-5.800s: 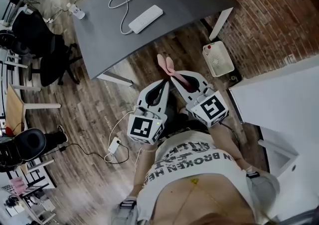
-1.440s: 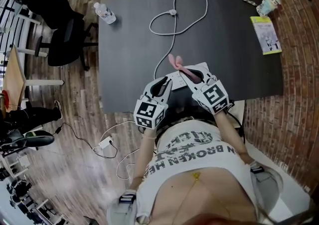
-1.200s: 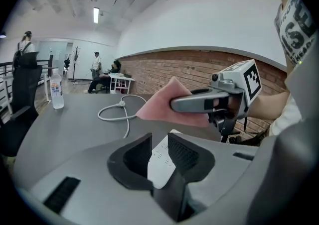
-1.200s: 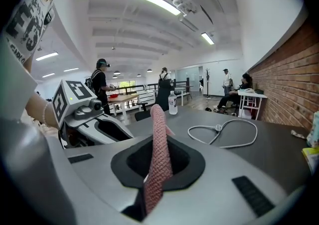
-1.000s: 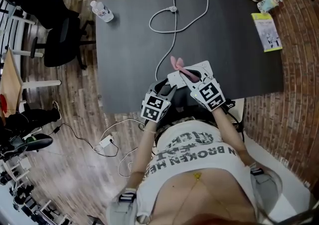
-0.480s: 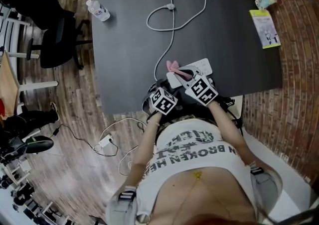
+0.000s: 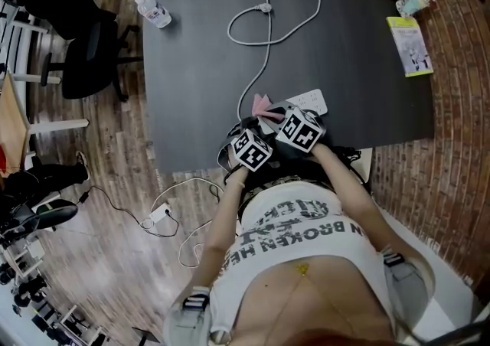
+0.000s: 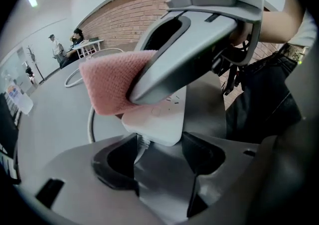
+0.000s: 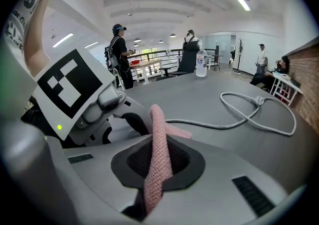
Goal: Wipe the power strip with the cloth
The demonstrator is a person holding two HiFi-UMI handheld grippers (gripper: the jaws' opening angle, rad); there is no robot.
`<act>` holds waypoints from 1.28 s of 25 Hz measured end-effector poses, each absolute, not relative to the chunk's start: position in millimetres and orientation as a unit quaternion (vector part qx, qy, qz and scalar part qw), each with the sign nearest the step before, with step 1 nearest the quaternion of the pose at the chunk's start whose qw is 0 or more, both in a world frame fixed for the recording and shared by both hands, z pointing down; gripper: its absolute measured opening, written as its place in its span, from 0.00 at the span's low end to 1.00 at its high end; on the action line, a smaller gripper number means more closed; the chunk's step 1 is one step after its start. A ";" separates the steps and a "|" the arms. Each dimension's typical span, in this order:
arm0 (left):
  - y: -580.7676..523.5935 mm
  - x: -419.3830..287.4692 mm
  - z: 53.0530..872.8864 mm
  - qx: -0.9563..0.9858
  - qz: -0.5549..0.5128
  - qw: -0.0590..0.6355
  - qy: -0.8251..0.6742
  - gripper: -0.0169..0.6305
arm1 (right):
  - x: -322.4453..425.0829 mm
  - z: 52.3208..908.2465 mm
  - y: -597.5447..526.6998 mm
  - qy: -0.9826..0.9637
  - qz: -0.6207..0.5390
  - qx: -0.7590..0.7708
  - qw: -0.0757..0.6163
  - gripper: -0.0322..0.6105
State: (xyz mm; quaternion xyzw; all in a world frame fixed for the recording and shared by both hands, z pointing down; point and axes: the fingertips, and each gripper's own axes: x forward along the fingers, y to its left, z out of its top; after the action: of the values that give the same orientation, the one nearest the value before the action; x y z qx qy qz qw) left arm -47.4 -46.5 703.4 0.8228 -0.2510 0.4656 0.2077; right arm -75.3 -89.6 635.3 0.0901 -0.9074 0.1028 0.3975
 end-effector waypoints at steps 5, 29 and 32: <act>-46.8 -47.7 707.2 0.823 0.475 0.203 -0.238 0.44 | -77.2 664.2 -79.2 -0.892 0.144 0.049 0.426 0.08; -48.8 -46.8 709.7 0.821 0.470 0.211 -0.246 0.44 | -78.1 664.1 -81.7 -0.891 0.112 0.057 0.435 0.08; -48.4 -47.7 710.3 0.821 0.470 0.211 -0.247 0.44 | -72.8 665.3 -82.6 -0.889 0.115 0.062 0.439 0.08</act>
State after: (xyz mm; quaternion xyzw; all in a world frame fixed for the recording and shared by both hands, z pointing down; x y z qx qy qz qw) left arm -47.7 -48.4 710.3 0.8207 -0.2469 0.4701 0.2109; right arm -72.8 -82.6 665.3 0.0619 -0.8889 0.1147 0.4392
